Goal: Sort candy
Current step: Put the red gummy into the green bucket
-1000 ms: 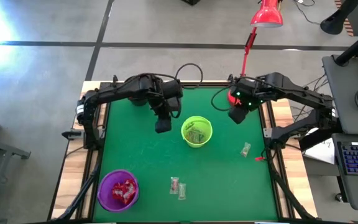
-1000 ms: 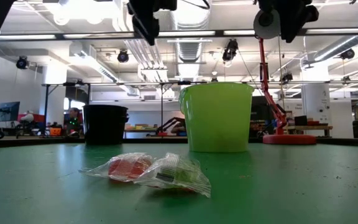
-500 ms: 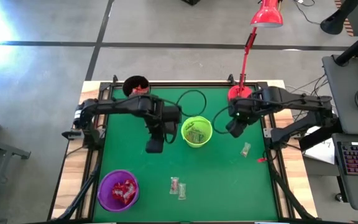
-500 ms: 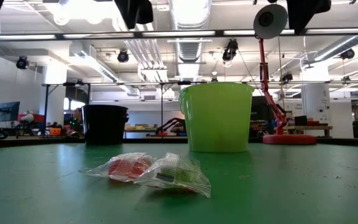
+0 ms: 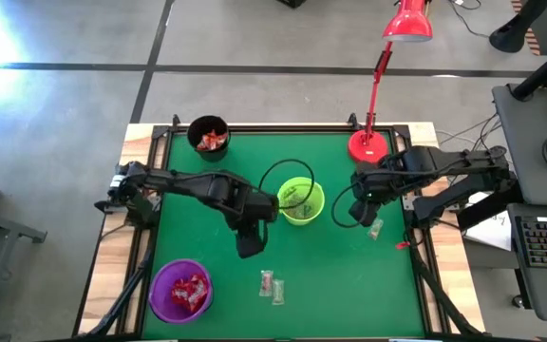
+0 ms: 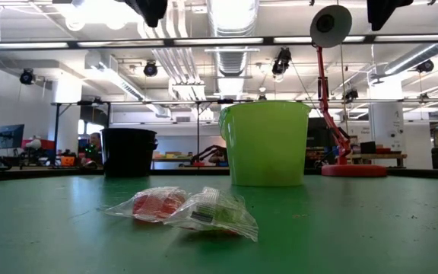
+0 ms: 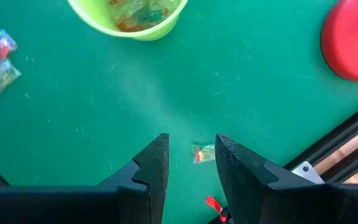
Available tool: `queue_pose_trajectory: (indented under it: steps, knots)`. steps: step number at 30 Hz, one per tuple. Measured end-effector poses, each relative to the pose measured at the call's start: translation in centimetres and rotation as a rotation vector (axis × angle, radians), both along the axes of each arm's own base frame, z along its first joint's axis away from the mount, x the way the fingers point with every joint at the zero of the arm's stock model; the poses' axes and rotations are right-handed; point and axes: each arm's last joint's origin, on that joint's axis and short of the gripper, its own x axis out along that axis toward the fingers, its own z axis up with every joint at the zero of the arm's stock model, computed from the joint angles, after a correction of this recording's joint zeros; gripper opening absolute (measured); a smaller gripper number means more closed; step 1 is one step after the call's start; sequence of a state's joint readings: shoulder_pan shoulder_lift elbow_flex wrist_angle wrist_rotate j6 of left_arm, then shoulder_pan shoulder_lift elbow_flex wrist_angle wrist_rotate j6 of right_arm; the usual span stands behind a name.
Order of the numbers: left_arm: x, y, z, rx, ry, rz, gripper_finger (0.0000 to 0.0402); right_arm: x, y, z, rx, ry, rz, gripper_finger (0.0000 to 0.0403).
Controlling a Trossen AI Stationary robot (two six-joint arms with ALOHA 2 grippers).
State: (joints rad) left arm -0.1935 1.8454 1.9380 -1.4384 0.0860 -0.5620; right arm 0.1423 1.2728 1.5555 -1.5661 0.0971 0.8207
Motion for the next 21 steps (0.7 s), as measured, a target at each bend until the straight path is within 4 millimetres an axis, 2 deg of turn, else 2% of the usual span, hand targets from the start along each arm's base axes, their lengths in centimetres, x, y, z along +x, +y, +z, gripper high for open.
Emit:
queue_pose_trajectory:
  steps: [4, 8, 17, 21]
  knots:
    - [0.3, -1.7, -1.0, -0.044, -0.013, 0.111, 0.0131, -0.1, 0.5, 0.0, -0.013, 0.005, 0.081, 0.0121]
    - [0.5, -3.1, -2.8, -0.085, 0.001, 0.218, 0.0131, -0.2, 1.1, 0.0, -0.027, 0.012, 0.17, 0.0121]
    - [0.8, -6.2, -6.8, -0.322, 0.075, 0.399, 0.0136, -0.7, 2.2, 0.2, -0.043, 0.008, 0.311, 0.0121]
    - [1.3, -7.6, -8.1, -0.356, -0.018, 0.506, 0.0146, -1.0, 2.6, 0.3, -0.044, 0.001, 0.334, 0.0121]
